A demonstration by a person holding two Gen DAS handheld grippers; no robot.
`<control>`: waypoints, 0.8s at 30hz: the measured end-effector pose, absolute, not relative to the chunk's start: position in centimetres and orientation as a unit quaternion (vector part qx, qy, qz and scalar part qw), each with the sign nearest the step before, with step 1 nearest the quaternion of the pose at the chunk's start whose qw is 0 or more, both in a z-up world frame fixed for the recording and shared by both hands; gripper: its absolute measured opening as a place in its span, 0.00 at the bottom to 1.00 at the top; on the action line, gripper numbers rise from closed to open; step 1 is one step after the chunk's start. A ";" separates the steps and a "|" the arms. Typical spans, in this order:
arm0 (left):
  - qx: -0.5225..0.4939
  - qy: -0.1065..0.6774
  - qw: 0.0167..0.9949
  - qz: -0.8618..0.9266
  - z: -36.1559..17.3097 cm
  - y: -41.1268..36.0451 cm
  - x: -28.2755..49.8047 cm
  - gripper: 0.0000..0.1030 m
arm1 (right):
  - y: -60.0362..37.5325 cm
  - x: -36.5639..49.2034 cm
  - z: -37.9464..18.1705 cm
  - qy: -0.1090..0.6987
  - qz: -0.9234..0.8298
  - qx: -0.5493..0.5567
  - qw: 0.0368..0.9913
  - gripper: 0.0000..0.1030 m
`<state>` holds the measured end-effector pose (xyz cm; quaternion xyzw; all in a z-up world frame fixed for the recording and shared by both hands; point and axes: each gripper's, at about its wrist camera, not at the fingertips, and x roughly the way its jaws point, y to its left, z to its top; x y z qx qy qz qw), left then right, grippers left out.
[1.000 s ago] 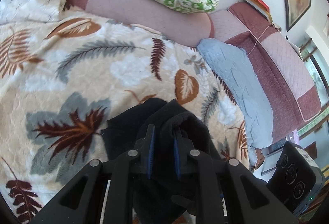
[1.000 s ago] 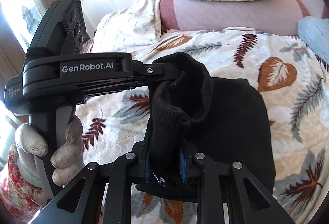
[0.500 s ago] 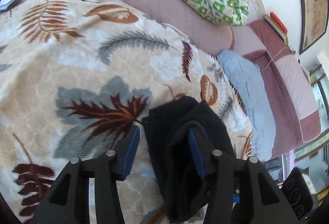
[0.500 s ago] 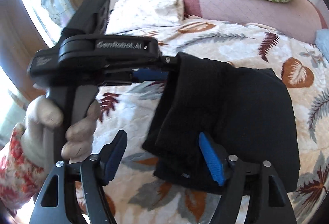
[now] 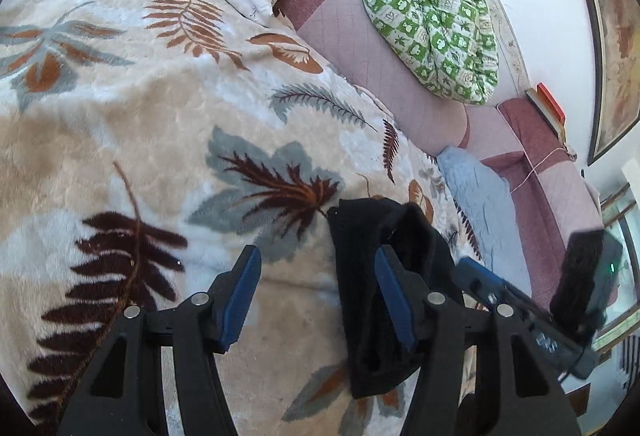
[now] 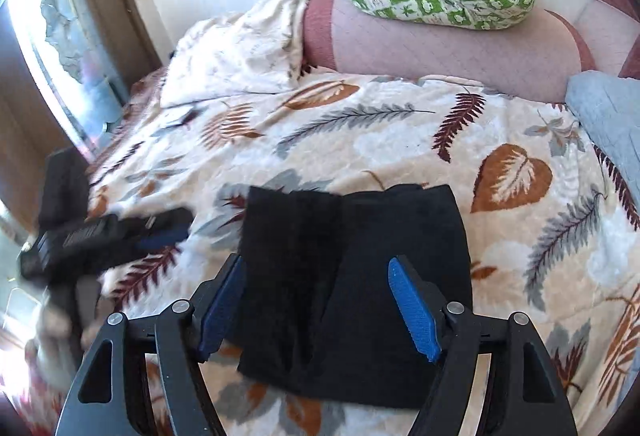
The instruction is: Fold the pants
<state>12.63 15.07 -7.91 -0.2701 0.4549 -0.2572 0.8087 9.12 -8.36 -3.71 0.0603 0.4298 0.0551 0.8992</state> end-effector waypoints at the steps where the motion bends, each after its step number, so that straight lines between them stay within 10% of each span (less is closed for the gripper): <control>1: -0.265 0.453 0.811 -0.258 -8.0 15.0 12.1 0.56 | -8.1 10.1 -4.2 0.439 0.045 0.057 0.896 0.75; 12: -0.231 0.445 0.816 -0.288 -9.6 14.3 10.0 0.62 | -6.3 12.4 -6.1 0.452 0.004 0.021 0.892 0.81; 24: -0.235 0.447 0.807 -0.306 -11.5 13.7 9.5 0.62 | -25.2 -15.1 -2.0 0.333 -0.157 0.204 0.907 0.90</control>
